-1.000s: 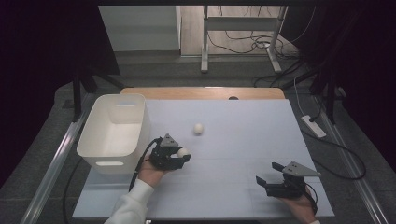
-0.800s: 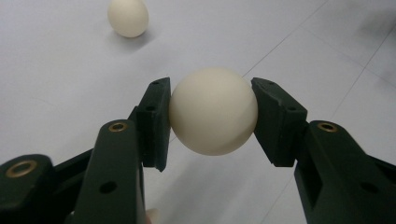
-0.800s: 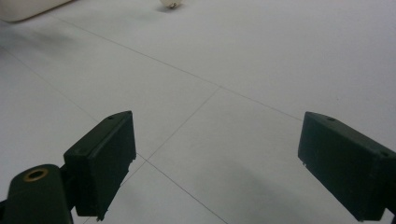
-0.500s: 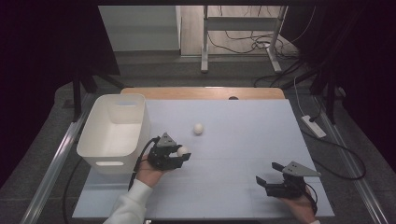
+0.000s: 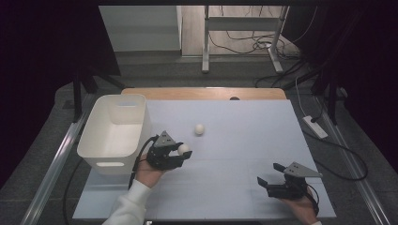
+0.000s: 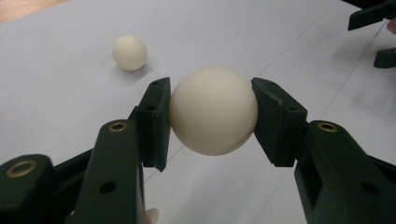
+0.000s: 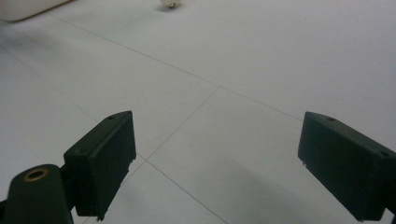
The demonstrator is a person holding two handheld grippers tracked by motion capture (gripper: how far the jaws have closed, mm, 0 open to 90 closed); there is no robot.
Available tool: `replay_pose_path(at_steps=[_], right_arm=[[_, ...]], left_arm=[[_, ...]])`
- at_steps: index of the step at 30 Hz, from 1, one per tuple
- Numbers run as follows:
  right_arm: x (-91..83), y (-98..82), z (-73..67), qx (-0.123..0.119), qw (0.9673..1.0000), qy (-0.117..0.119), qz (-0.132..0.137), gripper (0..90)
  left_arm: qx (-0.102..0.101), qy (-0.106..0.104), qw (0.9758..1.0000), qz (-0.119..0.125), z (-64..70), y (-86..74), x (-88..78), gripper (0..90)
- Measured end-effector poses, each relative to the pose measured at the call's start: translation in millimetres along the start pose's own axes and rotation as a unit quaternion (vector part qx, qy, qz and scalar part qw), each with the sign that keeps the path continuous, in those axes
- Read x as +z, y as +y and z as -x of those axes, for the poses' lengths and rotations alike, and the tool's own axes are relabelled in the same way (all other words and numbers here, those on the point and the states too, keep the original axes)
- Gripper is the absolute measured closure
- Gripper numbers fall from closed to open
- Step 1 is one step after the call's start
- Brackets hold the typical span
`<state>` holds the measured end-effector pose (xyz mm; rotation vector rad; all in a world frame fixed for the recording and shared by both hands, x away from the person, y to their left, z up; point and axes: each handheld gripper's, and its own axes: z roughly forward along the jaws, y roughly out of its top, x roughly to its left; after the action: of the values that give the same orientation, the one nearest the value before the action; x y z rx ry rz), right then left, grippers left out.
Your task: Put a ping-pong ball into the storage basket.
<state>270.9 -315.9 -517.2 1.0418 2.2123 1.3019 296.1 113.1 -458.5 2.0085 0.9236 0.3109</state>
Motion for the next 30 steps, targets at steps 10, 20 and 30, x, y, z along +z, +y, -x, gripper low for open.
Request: replay_pose_path(at_steps=[10,20,30], right_arm=[[-0.2,0.1,0.2,0.0,1.0,0.0,0.0,11.2],[-0.1,0.2,0.3,-0.001,1.0,0.0,0.0,11.3],[-0.3,0.3,0.3,-0.001,1.0,-0.001,0.0,11.3]], left_arm=[[0.003,0.0,0.9999,0.016,1.3,6.4,-7.2,50.3],[0.006,0.0,0.9995,0.032,2.1,10.6,-13.4,50.3],[0.006,0.001,0.999,0.043,1.6,15.1,-20.0,50.3]])
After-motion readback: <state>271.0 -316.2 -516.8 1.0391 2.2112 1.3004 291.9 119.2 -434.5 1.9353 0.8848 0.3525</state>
